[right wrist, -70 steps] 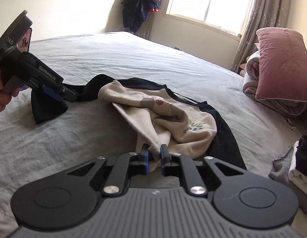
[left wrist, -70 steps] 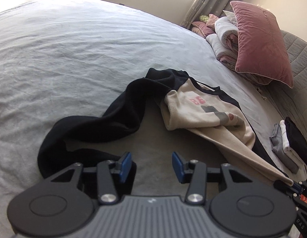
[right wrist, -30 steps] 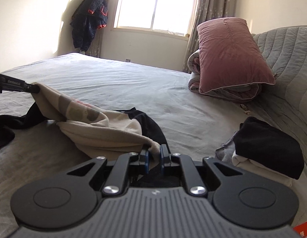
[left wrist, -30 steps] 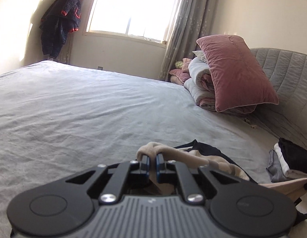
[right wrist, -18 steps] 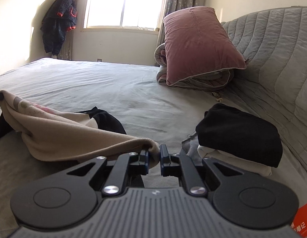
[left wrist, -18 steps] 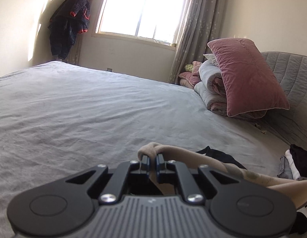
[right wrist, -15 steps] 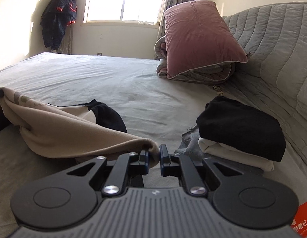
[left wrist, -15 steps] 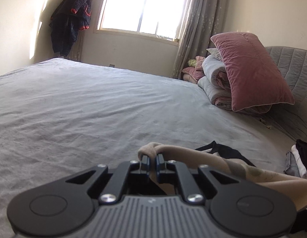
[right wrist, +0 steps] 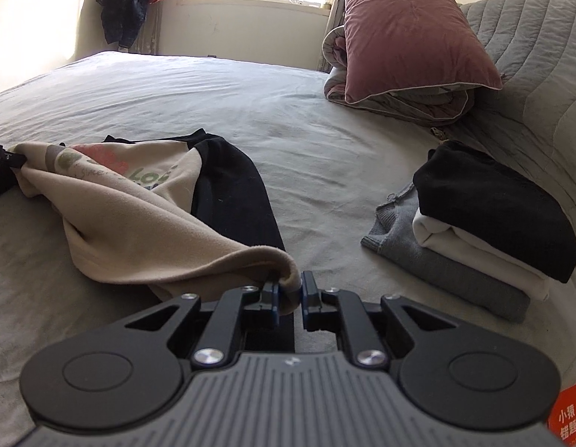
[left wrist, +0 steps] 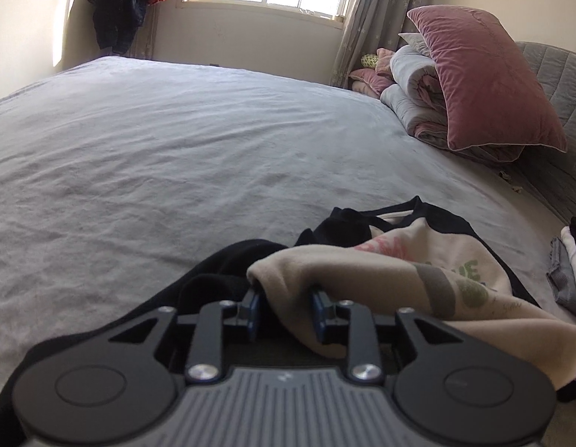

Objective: Fold clothes
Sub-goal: 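Pull the hem with both grippers to straighten the sweatshirt body on the bed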

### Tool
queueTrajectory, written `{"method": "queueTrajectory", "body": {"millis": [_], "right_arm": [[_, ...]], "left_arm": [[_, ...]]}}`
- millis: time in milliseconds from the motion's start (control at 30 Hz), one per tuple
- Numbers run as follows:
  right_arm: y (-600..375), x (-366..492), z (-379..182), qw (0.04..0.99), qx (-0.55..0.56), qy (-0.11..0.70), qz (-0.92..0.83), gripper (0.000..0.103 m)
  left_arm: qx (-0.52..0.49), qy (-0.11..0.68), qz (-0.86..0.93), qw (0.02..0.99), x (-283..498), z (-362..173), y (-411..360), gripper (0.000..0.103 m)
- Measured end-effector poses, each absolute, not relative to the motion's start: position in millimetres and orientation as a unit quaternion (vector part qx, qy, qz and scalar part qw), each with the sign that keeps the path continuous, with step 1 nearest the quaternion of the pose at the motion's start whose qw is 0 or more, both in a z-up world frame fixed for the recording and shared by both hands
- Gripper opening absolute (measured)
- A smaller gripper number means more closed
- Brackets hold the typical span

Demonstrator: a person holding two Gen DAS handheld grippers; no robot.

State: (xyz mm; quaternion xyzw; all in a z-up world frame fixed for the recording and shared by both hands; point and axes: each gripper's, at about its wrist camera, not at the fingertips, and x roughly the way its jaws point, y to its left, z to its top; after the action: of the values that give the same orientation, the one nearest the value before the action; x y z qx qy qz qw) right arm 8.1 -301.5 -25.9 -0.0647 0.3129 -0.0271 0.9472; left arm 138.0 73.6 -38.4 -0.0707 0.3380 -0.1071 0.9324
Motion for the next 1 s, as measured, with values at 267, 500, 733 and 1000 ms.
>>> {"method": "queueTrajectory", "body": {"millis": [267, 500, 733, 1000], "right_arm": [[-301.9, 3.0, -23.8, 0.947, -0.057, 0.315, -0.023, 0.013], [-299.3, 4.0, -25.4, 0.947, -0.059, 0.315, -0.023, 0.013], [-298.4, 8.6, -26.8, 0.946, -0.065, 0.317, -0.019, 0.013], [-303.1, 16.3, -28.8, 0.944, -0.056, 0.324, -0.013, 0.013]], "left_arm": [[0.006, 0.399, -0.158, 0.903, 118.7, -43.8, 80.7, 0.044], [0.043, 0.377, -0.240, 0.894, 109.4, -62.2, 41.6, 0.044], [-0.002, 0.338, -0.254, 0.906, 130.2, -74.8, 17.4, 0.044], [-0.067, 0.336, -0.275, 0.898, 148.2, -81.5, 21.3, 0.015]]}}
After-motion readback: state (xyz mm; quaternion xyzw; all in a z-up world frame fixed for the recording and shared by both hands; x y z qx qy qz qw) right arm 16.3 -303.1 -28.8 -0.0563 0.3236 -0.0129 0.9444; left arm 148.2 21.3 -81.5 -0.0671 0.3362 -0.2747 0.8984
